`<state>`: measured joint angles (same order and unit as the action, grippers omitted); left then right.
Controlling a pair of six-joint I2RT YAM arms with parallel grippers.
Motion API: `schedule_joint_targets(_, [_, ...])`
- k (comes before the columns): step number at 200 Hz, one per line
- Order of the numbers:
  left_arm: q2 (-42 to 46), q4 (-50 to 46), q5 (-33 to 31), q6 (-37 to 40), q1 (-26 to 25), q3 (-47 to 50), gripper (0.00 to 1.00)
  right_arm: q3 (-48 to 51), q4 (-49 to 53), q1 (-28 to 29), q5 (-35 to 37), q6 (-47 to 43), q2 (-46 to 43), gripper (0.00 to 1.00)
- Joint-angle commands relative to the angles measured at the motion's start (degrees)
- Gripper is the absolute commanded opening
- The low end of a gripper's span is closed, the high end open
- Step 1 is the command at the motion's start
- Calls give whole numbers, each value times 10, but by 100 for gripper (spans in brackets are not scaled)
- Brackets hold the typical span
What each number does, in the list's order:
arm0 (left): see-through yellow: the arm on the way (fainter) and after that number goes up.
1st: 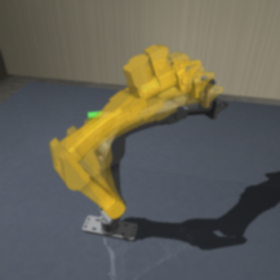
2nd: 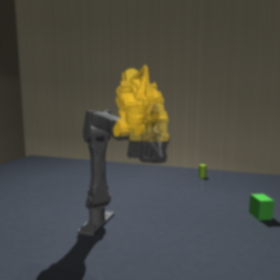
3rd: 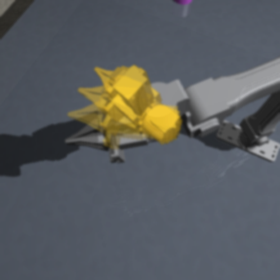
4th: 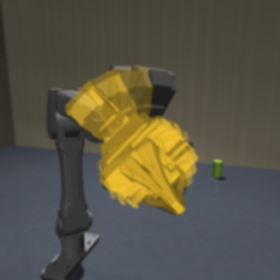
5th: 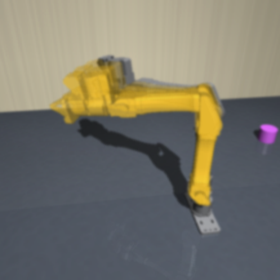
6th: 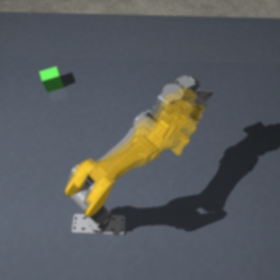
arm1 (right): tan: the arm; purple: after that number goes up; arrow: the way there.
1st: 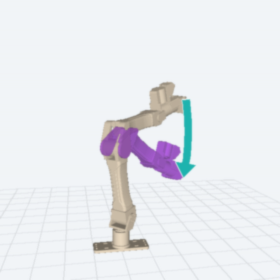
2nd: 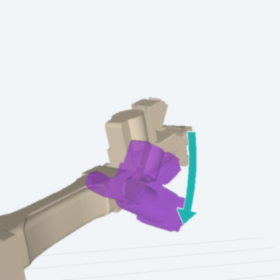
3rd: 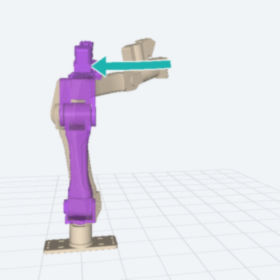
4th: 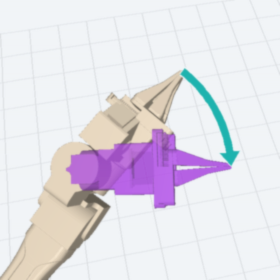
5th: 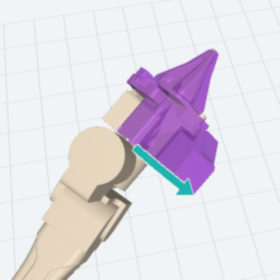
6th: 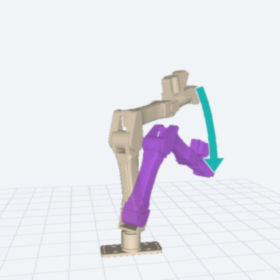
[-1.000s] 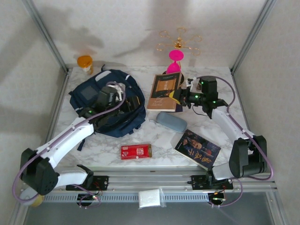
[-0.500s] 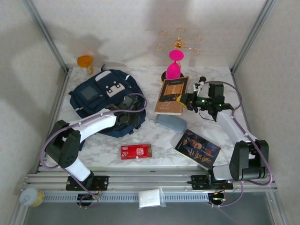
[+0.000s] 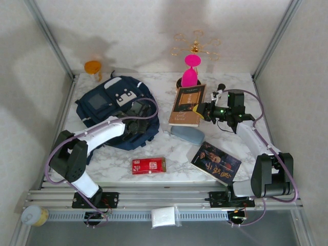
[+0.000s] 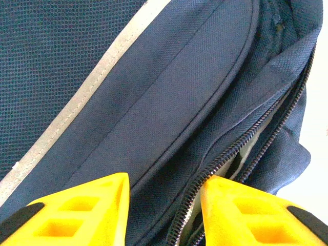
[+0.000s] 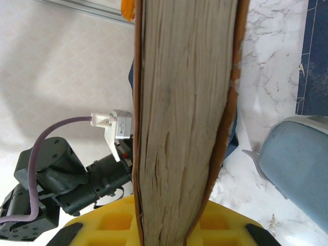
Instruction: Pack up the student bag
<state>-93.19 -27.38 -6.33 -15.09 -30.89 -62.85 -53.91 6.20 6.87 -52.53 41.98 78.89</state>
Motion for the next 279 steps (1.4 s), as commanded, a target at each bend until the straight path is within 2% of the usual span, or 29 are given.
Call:
schedule_joint_targets(1, [-10, 8, 24, 8, 4, 0, 37, -1, -38, -3, -27, -2, -11, 0])
schedule_joint_targets(55, [-38, 21, 71, 31, 6, 3, 29, 1, -33, -3, -25, -5, -13, 0])
schedule_joint_targets(79, [-35, 14, 62, 34, 8, -4, 16, 1, -28, -3, -22, -9, -13, 0])
schedule_joint_targets(118, [6, -7, 49, 54, 8, -21, 0, 3, -15, -2, -29, -13, -6, 0])
schedule_joint_targets(163, [51, -63, -10, 61, 8, -74, 0, -21, 42, 37, -46, -42, 18, 0])
schedule_joint_targets(188, [87, -87, -47, 66, 8, -109, 0, -24, 36, 72, -42, -31, 32, 0])
schedule_joint_targets(202, [116, -86, -64, 71, 8, -121, 0, -26, 18, 103, -42, -13, 45, 0])
schedule_joint_targets(235, [155, -89, -49, 108, 8, -149, 0, -34, -74, 181, -39, 53, 91, 0])
schedule_joint_targets(279, [178, -91, -46, 130, 8, -156, 0, -144, -135, 259, -38, 82, 222, 0])
